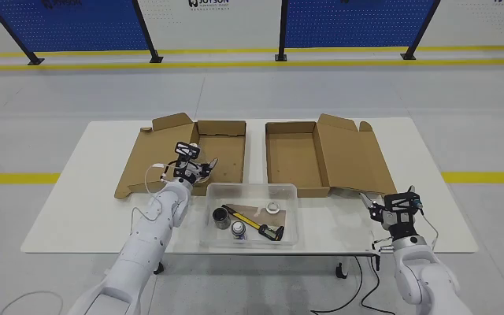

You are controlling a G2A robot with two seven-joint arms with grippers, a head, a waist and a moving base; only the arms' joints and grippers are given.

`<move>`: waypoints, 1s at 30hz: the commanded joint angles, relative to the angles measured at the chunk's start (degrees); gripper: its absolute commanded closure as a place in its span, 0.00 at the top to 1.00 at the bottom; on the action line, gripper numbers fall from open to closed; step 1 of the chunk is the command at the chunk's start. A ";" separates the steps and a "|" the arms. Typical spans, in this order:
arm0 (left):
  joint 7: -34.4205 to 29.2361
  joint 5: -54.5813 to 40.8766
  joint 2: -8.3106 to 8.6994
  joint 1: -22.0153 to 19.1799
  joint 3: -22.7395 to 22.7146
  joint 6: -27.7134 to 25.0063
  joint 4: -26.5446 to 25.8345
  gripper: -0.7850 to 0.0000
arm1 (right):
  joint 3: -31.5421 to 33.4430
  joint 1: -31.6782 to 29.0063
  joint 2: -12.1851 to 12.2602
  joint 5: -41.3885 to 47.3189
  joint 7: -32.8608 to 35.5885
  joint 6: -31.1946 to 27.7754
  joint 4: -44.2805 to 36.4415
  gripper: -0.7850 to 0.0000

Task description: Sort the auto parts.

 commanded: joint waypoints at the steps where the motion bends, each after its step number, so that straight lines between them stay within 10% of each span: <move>1: 0.16 0.82 0.19 0.12 -0.28 0.07 -0.63 1.00 | 0.00 0.00 0.00 0.00 0.00 0.00 0.00 1.00; 30: -13.58 1.53 5.48 20.33 -14.87 -12.66 -40.73 1.00 | 0.00 0.00 0.00 0.00 0.00 0.00 0.00 1.00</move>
